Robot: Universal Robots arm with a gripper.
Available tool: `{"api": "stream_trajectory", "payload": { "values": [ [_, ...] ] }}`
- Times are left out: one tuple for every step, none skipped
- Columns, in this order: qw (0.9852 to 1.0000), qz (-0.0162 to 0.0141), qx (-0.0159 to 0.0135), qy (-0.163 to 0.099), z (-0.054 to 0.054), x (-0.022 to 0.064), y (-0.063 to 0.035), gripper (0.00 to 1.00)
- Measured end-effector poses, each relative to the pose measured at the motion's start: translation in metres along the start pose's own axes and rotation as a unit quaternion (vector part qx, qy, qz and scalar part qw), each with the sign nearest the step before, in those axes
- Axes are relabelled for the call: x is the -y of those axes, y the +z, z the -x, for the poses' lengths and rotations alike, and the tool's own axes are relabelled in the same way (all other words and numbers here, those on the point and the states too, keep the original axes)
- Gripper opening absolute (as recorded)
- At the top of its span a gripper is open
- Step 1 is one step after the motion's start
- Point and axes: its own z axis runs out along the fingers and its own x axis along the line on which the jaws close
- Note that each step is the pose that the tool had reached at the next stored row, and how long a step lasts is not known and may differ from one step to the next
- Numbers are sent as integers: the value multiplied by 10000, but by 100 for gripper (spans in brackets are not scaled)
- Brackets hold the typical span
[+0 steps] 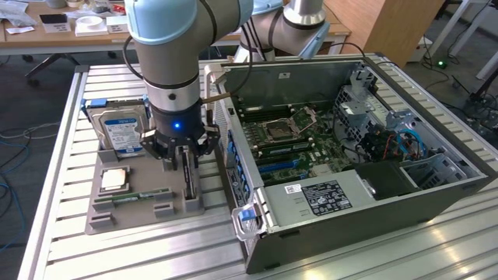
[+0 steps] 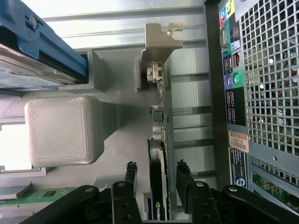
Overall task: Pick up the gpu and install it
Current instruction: 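Pick up the gpu and move the gpu toward the slot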
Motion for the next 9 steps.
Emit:
{"api": "stream_trajectory", "payload": {
  "values": [
    [10000, 1, 0, -1, 1, 0, 1, 47],
    [10000, 1, 1, -1, 1, 0, 1, 47],
    [10000, 1, 1, -1, 9, -1, 3, 47],
    [10000, 1, 1, -2, 17, -2, 4, 47],
    [10000, 1, 1, -1, 18, -2, 4, 47],
    [10000, 1, 1, -1, 18, -2, 5, 47],
    [10000, 1, 1, -1, 18, -2, 5, 47],
    [10000, 1, 1, -1, 18, -2, 4, 47],
    [10000, 0, 0, 0, 15, -1, 4, 47]
  ]
}}
